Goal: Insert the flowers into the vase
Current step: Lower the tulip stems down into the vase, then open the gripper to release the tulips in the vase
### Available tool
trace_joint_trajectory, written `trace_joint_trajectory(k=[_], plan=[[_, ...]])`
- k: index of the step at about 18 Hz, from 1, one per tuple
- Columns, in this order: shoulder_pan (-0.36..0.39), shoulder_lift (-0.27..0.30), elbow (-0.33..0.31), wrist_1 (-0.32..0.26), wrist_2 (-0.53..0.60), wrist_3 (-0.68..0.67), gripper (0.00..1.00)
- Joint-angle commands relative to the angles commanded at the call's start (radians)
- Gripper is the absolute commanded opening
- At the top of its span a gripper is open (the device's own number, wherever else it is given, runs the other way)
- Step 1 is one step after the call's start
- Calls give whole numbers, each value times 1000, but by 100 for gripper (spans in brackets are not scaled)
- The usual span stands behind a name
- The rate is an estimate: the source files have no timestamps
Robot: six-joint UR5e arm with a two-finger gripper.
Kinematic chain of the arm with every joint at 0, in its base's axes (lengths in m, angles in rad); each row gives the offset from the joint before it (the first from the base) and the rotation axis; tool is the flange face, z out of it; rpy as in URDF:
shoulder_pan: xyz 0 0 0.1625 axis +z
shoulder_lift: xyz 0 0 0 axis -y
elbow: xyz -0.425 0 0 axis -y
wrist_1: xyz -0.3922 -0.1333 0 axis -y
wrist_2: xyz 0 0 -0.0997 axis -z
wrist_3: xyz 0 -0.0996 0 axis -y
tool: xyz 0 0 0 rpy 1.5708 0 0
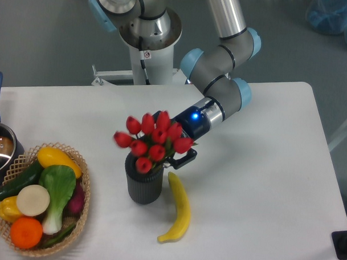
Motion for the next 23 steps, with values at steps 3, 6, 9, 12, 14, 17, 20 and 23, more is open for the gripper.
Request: trace_joint_trajectory(k=[3,6,9,12,14,17,20,23], plan=[[-2,9,0,0,2,0,99],[-2,26,-2,-2,15,-2,100],[-2,38,-2,-2,63,-3,100],[5,54,2,-3,113,-9,100],[20,66,2,-3,121,-9,100],[49,101,-11,-5,198,-12,100],[55,158,-58,-5,271,-12,100],[81,212,-67,-5,330,-26,100]])
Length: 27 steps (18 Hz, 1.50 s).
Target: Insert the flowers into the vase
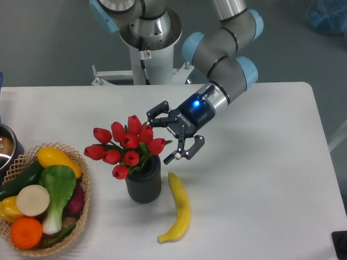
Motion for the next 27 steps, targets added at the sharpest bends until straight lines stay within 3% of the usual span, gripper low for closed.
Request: trace_joint_trajectory(k=[4,7,11,14,20,23,26,27], plan=[[78,57,37,0,133,-26,100],[169,57,110,-3,259,-29,100],[328,46,211,-5,307,-72,100],[420,52,253,-6,419,-80,100],[482,71,320,-17,660,-74,100],[480,91,362,-112,761,-62,100],[480,100,393,-168,838,-23,100],[480,104,403,-219,862,-20,100]])
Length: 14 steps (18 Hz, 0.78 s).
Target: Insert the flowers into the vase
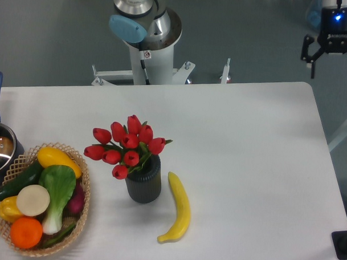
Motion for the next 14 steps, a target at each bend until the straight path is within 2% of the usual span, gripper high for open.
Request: trace_joint_trajectory(k=[2,4,8,11,14], plan=[[-5,11,35,-115,87,38,100],[-5,9,75,-203,169,103,100],[-3,-3,184,-361,198,129,100],[-15,-8,203,-393,281,240,100],[-17,-6,201,-390,284,268,100]])
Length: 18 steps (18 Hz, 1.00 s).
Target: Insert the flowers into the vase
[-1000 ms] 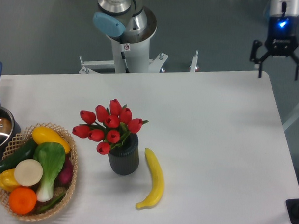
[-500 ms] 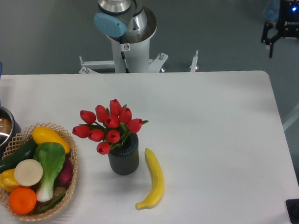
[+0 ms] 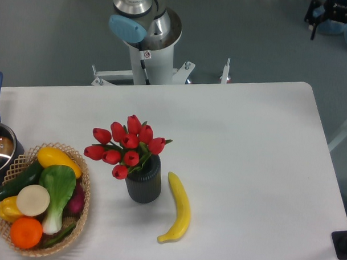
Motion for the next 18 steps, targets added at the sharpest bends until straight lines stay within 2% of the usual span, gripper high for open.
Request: trace_joint_trajectory(k=[18], plan=[[-3,0,3,3,-14,0,100]])
